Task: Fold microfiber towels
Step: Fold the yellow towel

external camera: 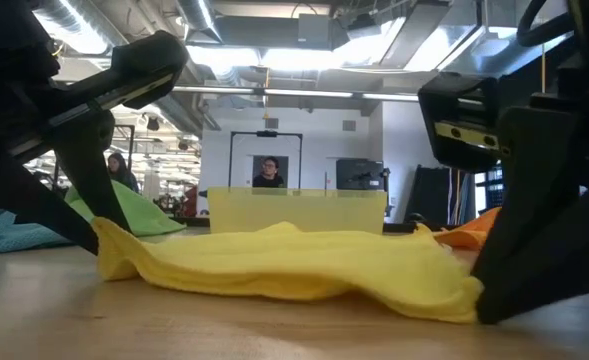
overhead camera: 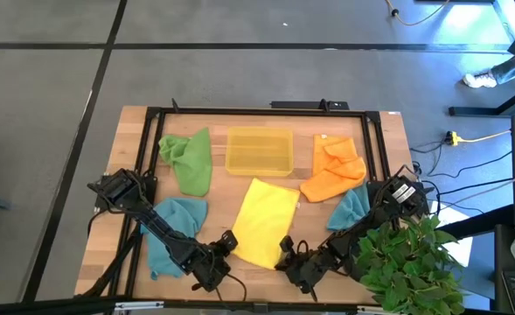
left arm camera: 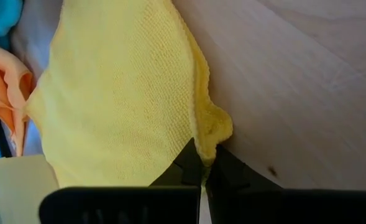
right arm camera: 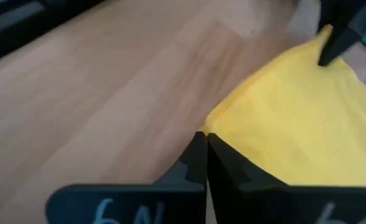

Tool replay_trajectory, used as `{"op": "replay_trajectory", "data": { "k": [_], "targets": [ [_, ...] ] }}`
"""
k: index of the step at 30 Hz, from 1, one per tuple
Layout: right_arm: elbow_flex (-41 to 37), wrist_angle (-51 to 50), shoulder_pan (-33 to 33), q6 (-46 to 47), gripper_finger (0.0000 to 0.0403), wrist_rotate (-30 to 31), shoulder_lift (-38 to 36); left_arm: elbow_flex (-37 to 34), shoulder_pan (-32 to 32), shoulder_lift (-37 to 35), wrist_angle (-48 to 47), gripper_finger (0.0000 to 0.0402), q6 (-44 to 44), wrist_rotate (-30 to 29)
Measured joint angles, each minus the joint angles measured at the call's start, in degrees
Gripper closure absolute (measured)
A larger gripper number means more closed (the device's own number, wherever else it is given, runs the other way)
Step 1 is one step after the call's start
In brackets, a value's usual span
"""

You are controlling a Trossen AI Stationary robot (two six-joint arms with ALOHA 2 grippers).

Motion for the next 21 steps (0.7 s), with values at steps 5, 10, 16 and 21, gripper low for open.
{"op": "replay_trajectory", "data": {
  "k": [5,10,16,21],
  "targets": [
    [0.2,-0.4,0.0,2.0,0.0399,1.4,-0.4,0.0,-0.1,-0.1,-0.1,0.0401,-2.6,0.8],
    [0.0,-3.1,-0.1,1.9,0.0401,3.0,-2.6,0.8,-0.8,-0.4,-1.5,0.0401,-5.6,2.6],
    [0.0,-6.2,0.0,3.7,0.0401,2.4,-4.9,1.5,-2.0,-2.8,-3.3,0.0401,-10.1,5.4],
    [0.1,-6.2,0.0,5.0,0.0402,-0.2,-6.2,1.6,-2.6,-5.9,-3.1,0.0401,-13.1,7.8]
  ]
}}
